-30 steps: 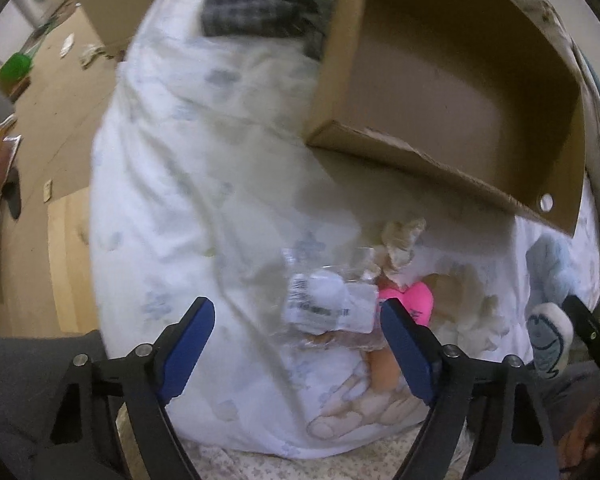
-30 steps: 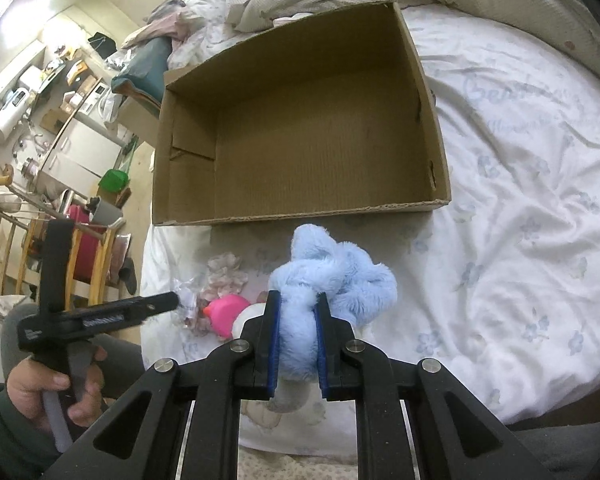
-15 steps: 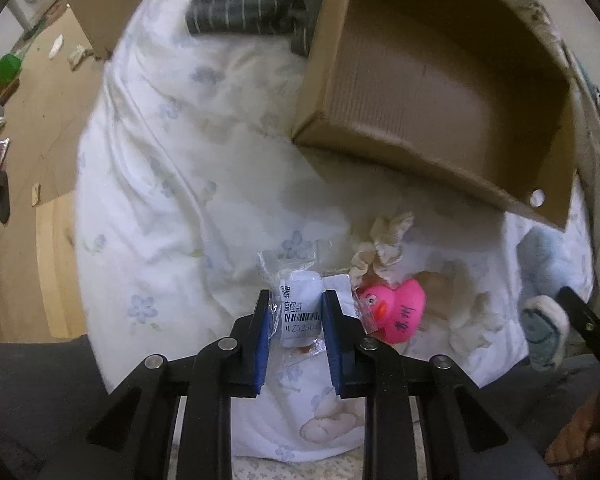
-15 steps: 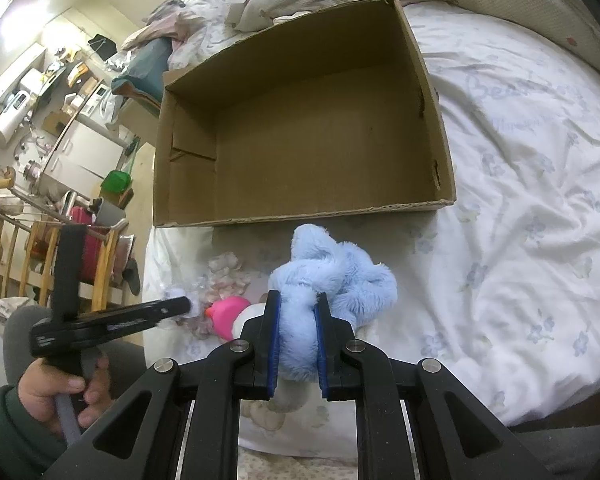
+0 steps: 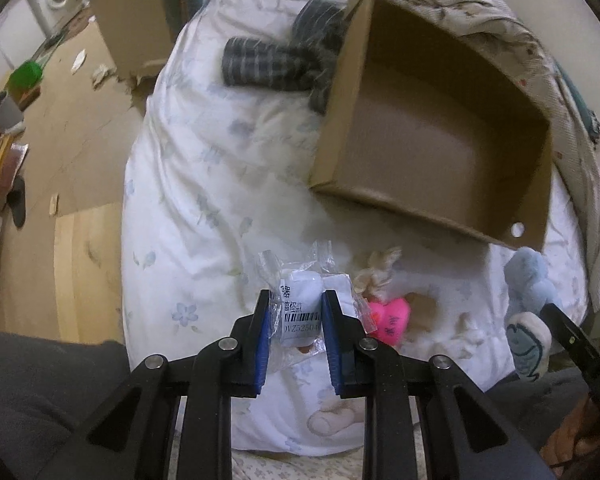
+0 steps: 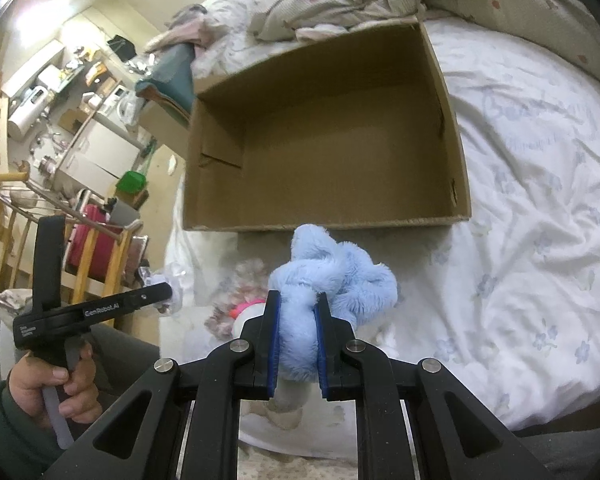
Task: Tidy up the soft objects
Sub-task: 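Carry the plastic bag and blue sock over the cardboard box with both grippers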
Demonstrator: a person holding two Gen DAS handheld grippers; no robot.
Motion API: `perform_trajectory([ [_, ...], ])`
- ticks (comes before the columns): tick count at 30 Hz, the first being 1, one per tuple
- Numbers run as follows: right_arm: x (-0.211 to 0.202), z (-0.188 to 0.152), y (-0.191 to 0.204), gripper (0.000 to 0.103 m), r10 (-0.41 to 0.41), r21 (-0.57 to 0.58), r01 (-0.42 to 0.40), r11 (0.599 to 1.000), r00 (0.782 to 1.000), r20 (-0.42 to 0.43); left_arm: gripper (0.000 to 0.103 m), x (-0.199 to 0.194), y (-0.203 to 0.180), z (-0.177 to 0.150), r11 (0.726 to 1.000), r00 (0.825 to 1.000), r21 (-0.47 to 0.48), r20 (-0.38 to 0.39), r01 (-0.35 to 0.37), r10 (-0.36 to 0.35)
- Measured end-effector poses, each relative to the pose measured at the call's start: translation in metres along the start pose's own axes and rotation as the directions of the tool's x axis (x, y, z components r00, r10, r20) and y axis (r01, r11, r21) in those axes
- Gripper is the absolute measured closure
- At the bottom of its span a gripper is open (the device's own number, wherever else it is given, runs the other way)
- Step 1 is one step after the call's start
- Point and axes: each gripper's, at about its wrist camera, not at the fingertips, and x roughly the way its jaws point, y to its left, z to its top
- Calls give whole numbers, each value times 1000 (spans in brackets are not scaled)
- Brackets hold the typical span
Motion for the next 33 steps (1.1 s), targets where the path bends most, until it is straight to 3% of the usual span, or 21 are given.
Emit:
perform_trajectory([
  [7, -23, 25, 11, 87, 15, -31, -13, 999, 998, 69, 81, -32, -25, 27, 998, 996, 56, 79, 24, -28],
  [13, -26, 58, 12, 87, 1, -54, 5, 999, 993, 114, 81, -37, -51, 62, 992, 992, 125, 126, 10, -26],
  [22, 1, 103, -9, 87, -29, -28, 34, 999, 988, 152, 81, -7, -78, 104, 984, 991, 179, 135, -11, -14],
  [27, 27, 105, -21, 87, -50, 3, 50, 999, 991, 126, 81, 17, -84, 114, 978, 989, 207, 149, -29, -2],
  [31, 47, 104, -22, 87, -77, -14, 79, 997, 993, 91, 81, 40, -82, 118, 983, 997, 184, 67, 24, -37],
  [33, 56, 104, -20, 87, -87, -32, 90, 995, 994, 70, 81, 42, -86, 119, 978, 996, 207, 85, 9, -27],
])
